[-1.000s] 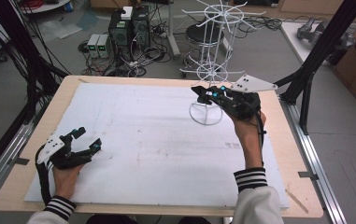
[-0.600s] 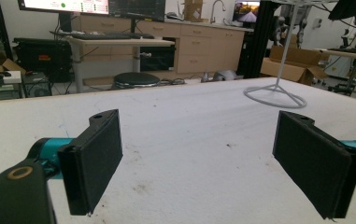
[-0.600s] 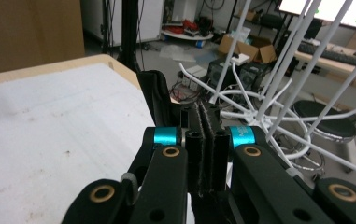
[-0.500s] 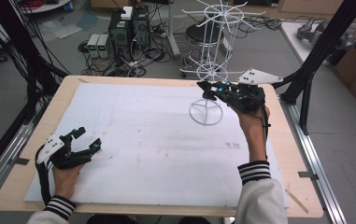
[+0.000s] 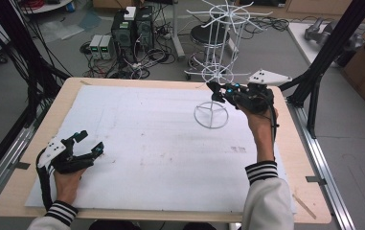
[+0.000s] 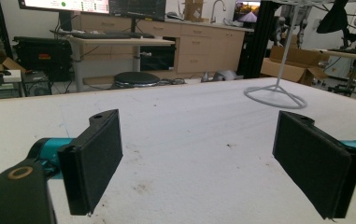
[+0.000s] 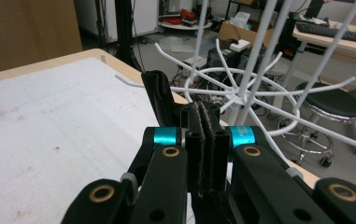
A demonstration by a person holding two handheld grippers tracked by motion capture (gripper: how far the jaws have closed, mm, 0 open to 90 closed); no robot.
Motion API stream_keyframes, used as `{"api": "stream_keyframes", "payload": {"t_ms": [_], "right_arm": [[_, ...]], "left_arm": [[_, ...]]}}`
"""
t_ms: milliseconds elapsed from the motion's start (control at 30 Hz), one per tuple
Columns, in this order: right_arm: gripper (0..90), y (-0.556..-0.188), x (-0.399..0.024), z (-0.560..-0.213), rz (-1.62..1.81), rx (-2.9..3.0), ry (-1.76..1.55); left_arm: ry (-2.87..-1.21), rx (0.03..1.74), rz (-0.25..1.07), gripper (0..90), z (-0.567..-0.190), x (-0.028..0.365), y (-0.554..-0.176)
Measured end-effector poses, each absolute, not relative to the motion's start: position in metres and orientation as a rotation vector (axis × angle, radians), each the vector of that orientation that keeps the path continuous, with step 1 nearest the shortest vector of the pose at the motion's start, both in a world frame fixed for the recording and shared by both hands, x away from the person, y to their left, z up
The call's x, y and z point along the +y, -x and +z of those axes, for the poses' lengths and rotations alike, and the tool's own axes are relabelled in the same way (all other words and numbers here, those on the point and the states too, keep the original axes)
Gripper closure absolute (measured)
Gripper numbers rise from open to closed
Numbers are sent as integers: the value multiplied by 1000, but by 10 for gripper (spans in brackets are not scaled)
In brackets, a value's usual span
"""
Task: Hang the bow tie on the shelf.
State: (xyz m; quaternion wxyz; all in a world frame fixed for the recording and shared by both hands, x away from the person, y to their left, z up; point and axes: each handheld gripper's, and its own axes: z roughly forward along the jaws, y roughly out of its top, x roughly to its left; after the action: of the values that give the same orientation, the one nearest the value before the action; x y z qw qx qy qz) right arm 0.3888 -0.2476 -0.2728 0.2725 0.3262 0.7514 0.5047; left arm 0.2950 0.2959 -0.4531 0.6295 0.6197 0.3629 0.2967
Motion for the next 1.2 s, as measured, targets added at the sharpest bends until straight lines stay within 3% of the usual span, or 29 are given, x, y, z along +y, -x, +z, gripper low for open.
{"api": "stream_keyframes", "payload": {"t_ms": [367, 567, 700, 867, 933, 967, 1000, 1033, 1200], "right_arm": [[869, -394, -251, -284, 1328, 2027, -891], [826, -393, -253, -287, 1320, 2017, -904], [744, -389, -255, -290, 1299, 2002, -912], [516, -374, -260, -290, 1287, 1923, -949], [384, -366, -261, -291, 1271, 1883, -974], [384, -366, -261, -291, 1271, 1883, -974], [243, -356, -261, -293, 1285, 1854, -996], [194, -351, -260, -294, 1288, 1852, -997], [125, -326, -257, -309, 1303, 1849, -990]], "left_arm": [[-1422, 829, 684, 161, -453, 296, -295], [-1421, 829, 685, 160, -453, 296, -295], [-1423, 828, 684, 160, -453, 295, -295], [-1425, 827, 685, 160, -453, 296, -295], [-1424, 826, 685, 160, -453, 295, -295], [-1424, 826, 685, 160, -453, 295, -295], [-1426, 825, 685, 160, -453, 295, -295], [-1426, 825, 685, 160, -453, 295, -295], [-1425, 825, 685, 160, -453, 295, -295]]}}
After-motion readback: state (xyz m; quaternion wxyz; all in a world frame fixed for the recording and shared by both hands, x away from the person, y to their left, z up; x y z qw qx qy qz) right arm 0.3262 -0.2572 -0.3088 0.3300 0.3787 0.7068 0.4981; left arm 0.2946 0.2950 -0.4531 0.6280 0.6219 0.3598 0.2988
